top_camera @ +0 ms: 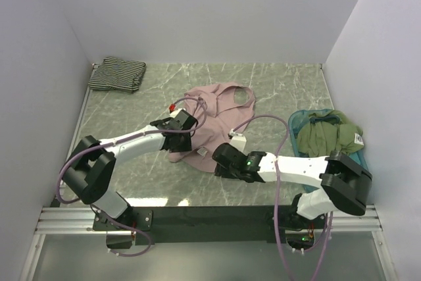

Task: Fold and stack the tank tops
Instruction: Flatten the tank top out

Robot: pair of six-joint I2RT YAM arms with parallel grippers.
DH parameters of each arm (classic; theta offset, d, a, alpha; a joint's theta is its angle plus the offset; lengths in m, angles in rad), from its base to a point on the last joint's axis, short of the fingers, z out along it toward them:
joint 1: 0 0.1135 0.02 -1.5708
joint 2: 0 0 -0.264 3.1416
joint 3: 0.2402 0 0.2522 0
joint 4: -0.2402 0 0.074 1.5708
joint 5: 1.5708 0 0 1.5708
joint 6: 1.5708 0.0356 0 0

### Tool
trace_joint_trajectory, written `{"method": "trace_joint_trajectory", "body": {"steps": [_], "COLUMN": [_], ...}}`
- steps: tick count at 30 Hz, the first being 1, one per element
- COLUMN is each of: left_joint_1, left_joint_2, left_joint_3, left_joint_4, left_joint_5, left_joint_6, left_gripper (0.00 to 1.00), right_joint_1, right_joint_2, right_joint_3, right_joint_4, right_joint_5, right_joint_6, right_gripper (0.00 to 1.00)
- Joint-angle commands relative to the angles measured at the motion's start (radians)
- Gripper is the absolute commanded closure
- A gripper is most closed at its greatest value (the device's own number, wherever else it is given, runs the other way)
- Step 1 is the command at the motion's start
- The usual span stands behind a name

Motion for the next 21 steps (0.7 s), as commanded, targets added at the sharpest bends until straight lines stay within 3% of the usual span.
{"method": "trace_joint_trajectory", "body": {"steps": [1, 5, 8, 9, 10, 13, 15, 21], "left_joint_1": [-0.005, -0.005, -0.005, -0.007, -0.005, -0.005, -0.001, 0.063], "left_joint_2": [0.026, 0.046, 0.041, 0.036, 0.03, 0.012, 0.001, -0.068], "left_joint_3": [0.044, 0.062, 0.076, 0.081, 0.087, 0.113, 0.137, 0.2], "left_joint_4": [0.027, 0.017, 0.004, -0.002, -0.017, -0.042, -0.055, -0.091], "left_joint_5": [-0.037, -0.051, -0.056, -0.059, -0.06, -0.057, -0.048, 0.047], "left_joint_6": [0.001, -0.003, -0.005, -0.005, -0.005, 0.001, 0.004, 0.01], "left_gripper": [0.59, 0.7, 0.85, 0.96, 0.99, 0.99, 0.99, 0.99], "right_joint_1": [0.006, 0.004, 0.006, 0.006, 0.004, 0.001, -0.005, -0.013], "right_joint_2": [0.025, 0.065, 0.087, 0.09, 0.088, 0.085, 0.082, 0.029], "right_joint_3": [0.002, 0.014, 0.017, 0.016, 0.014, 0.007, 0.007, -0.001], "right_joint_4": [0.063, 0.072, 0.074, 0.071, 0.071, 0.063, 0.054, -0.027], "right_joint_5": [0.054, 0.057, 0.062, 0.066, 0.069, 0.078, 0.088, 0.146], "right_joint_6": [0.021, 0.017, 0.015, 0.014, 0.015, 0.017, 0.02, 0.032], "right_gripper": [0.52, 0.52, 0.54, 0.61, 0.64, 0.79, 0.97, 1.0]}}
